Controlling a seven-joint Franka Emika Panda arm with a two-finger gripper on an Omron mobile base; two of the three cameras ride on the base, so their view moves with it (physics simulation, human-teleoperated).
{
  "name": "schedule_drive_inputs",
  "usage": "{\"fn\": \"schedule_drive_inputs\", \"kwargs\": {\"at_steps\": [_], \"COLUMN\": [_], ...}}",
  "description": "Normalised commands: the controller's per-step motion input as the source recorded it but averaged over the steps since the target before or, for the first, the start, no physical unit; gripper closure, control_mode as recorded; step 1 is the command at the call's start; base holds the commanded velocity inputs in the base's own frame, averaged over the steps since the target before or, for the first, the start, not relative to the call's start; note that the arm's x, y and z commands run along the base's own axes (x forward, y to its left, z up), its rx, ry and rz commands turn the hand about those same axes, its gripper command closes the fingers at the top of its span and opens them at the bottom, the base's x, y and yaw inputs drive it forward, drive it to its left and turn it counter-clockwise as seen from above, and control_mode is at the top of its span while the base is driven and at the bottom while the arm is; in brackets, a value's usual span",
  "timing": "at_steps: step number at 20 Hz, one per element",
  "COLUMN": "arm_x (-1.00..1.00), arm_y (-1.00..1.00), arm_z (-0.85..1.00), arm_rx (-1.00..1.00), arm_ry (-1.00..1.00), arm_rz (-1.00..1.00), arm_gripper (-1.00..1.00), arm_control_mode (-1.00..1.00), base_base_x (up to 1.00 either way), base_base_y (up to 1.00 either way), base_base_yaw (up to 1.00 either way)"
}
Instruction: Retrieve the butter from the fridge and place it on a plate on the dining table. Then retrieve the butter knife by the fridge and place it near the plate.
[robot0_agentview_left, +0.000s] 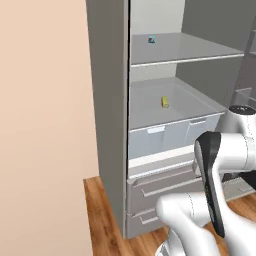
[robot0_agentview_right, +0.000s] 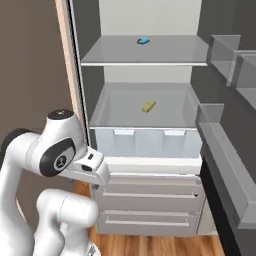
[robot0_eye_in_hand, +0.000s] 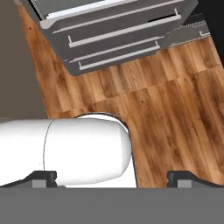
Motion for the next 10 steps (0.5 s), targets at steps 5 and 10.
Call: {"fn": "schedule_drive_inputs", "kwargs": {"at_steps": [5,10], "arm_x": [0.0,0.0], "arm_y": [0.0,0.0], "arm_z": [0.0,0.0], "arm_rx": [0.0,0.0], "arm_ry": [0.0,0.0], "arm_rz": [0.0,0.0], "arm_gripper": [-1.0,-1.0], "arm_control_mode": [1.0,1.0], "base_base_x": [0.33,0.73], "base_base_y": [-0.29,-0.25], "base_base_yaw": [0.13,0.12]}}
